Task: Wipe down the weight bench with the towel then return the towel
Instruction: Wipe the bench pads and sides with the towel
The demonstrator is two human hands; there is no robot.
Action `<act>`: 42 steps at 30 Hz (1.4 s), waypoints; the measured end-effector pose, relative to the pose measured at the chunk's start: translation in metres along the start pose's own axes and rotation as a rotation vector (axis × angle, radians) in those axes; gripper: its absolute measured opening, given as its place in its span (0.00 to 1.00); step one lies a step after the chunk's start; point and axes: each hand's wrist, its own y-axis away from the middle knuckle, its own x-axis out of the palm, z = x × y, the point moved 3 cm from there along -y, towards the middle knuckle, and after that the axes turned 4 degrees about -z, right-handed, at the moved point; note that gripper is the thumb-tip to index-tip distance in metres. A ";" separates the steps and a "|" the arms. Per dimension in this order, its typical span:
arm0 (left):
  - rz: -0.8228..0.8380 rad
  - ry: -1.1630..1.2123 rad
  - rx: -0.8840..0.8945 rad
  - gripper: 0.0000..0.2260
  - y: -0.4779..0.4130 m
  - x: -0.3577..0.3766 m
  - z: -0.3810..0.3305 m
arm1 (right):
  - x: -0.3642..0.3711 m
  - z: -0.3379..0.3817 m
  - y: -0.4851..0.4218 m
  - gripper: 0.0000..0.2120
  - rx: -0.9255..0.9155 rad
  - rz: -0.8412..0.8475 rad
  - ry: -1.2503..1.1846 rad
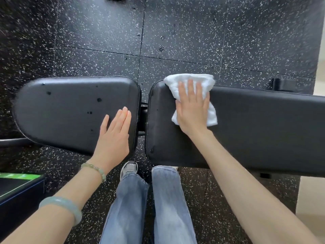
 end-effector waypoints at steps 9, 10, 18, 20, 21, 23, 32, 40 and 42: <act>-0.039 -0.018 0.097 0.32 0.000 -0.005 0.011 | 0.025 0.067 0.009 0.16 -0.273 -0.135 -0.028; -0.049 -0.022 0.113 0.32 0.000 -0.006 0.012 | 0.029 0.070 0.028 0.15 -0.309 -0.137 -0.023; -0.041 -0.081 0.199 0.30 0.017 -0.004 0.021 | 0.035 0.071 0.063 0.20 -0.276 -0.114 0.045; -0.049 -0.098 0.205 0.29 0.017 -0.004 0.023 | 0.027 0.069 0.026 0.21 -0.221 -0.119 0.041; -0.051 -0.106 0.209 0.29 0.017 -0.004 0.023 | 0.021 0.069 0.008 0.22 -0.172 -0.121 0.027; -0.058 -0.110 0.219 0.29 0.016 -0.002 0.022 | 0.017 0.072 -0.017 0.22 -0.072 -0.081 0.037; -0.039 -0.132 0.240 0.28 0.016 -0.004 0.025 | 0.049 0.078 0.112 0.23 -0.165 -0.178 -0.004; -0.055 -0.093 0.221 0.29 0.013 0.001 0.022 | 0.041 0.073 0.048 0.23 -0.097 -0.242 0.073; -0.053 -0.095 0.224 0.28 0.014 0.001 0.021 | 0.039 0.078 0.023 0.23 0.001 -0.271 0.060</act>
